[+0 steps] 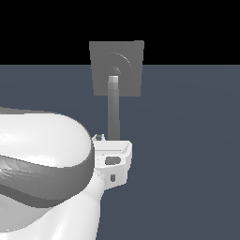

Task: Turn on the faucet by rotating a designated handle.

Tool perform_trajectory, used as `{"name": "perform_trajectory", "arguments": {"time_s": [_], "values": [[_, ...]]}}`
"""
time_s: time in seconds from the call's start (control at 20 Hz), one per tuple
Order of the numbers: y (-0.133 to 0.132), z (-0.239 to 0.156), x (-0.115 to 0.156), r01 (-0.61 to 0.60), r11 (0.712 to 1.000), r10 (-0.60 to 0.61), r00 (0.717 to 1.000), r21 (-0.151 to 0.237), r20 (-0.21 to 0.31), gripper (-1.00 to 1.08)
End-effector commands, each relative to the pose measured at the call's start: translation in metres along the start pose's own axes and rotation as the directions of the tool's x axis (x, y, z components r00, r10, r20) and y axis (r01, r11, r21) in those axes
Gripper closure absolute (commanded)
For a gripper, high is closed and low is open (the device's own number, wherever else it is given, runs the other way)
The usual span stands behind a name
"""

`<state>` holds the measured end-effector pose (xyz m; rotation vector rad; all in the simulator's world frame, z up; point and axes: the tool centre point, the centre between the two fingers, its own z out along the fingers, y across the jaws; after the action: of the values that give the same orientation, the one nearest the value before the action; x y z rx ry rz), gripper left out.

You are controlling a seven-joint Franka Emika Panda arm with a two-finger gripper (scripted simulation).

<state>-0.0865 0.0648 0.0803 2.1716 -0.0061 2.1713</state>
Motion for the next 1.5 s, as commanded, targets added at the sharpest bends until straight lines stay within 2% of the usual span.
{"name": "perform_trajectory", "arguments": {"time_s": [0.0,1.45], "values": [[0.007,0.0,0.001,0.0,1.0,0.0,1.0,-0.001,0.0,1.08],[0.119,0.0,0.008,0.002,1.0,-0.002,1.0,-0.001,0.002,1.08]]}}
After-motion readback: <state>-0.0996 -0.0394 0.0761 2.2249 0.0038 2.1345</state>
